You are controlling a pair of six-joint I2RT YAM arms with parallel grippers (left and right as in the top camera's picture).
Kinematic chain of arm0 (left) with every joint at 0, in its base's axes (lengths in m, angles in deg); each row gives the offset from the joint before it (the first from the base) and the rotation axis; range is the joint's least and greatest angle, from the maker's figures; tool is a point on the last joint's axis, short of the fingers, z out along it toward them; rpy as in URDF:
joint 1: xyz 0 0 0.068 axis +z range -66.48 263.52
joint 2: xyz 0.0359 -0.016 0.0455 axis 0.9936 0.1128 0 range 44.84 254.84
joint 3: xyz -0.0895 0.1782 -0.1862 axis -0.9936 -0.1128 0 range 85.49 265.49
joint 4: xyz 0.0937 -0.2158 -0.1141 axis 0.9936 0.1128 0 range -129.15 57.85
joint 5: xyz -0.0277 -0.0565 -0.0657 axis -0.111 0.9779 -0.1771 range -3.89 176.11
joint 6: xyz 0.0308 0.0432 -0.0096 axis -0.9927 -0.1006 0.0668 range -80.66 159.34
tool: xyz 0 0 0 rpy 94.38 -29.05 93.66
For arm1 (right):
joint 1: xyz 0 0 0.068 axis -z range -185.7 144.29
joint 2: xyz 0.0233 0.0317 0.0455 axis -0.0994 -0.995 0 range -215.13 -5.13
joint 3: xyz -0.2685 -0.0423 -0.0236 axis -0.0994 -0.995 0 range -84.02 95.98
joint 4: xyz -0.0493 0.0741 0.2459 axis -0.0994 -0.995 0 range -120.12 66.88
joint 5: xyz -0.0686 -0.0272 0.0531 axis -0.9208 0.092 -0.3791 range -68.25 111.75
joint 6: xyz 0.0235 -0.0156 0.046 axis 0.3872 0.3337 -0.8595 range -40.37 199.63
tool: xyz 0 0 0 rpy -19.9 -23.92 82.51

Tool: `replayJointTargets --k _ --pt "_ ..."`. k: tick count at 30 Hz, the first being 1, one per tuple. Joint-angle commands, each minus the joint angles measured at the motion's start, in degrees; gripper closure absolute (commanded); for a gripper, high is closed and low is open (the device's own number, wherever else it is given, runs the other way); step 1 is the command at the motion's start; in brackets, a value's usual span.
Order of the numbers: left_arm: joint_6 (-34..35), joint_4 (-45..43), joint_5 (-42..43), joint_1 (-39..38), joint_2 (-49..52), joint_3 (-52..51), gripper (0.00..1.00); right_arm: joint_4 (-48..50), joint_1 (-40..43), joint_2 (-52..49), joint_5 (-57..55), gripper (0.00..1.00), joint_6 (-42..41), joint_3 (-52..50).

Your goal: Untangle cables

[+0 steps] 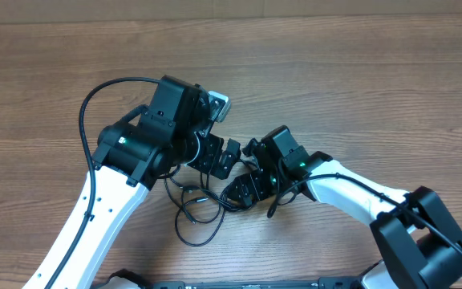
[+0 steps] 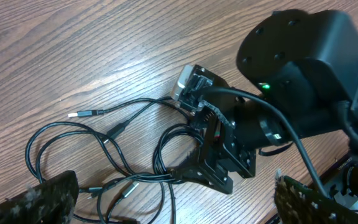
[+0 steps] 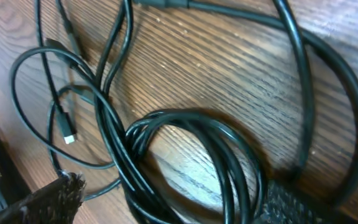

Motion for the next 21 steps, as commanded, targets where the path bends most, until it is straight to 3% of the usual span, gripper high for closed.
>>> replayJointTargets --k 1,7,10,12,13,15,16,21 --pt "0.42 0.15 -0.70 0.24 0.13 0.92 0.00 0.20 -0.26 -2.29 -1.75 0.08 0.33 -0.52" --pt "0.42 0.07 -0.70 0.26 0.13 0.92 0.00 0.17 -0.28 -2.99 -1.05 0.11 0.28 -0.52" --pt "0.42 -0.15 -0.70 0.26 0.13 0.92 0.00 0.20 -0.33 -3.02 -1.07 0.18 0.28 -0.52" --pt "0.42 -0.24 -0.70 0.24 0.13 0.92 0.00 0.22 -0.33 -3.02 -1.07 0.36 0.28 -0.52" --pt "0.46 -0.24 -0.68 0.24 0.13 0.92 0.00 0.20 -0.33 -3.02 -1.07 0.61 0.28 -0.52" --pt "0.46 -0.24 -0.68 0.24 0.13 0.92 0.00 0.17 -0.33 -2.99 -1.07 0.90 0.26 -0.52" --pt "0.44 -0.24 -0.66 0.24 0.13 0.92 0.00 0.13 -0.33 -3.02 -1.05 0.96 0.24 -0.52" --pt "0.46 0.50 -0.66 0.24 0.13 0.92 0.00 -0.50 -0.28 -2.86 -0.85 0.96 -1.73 -0.15"
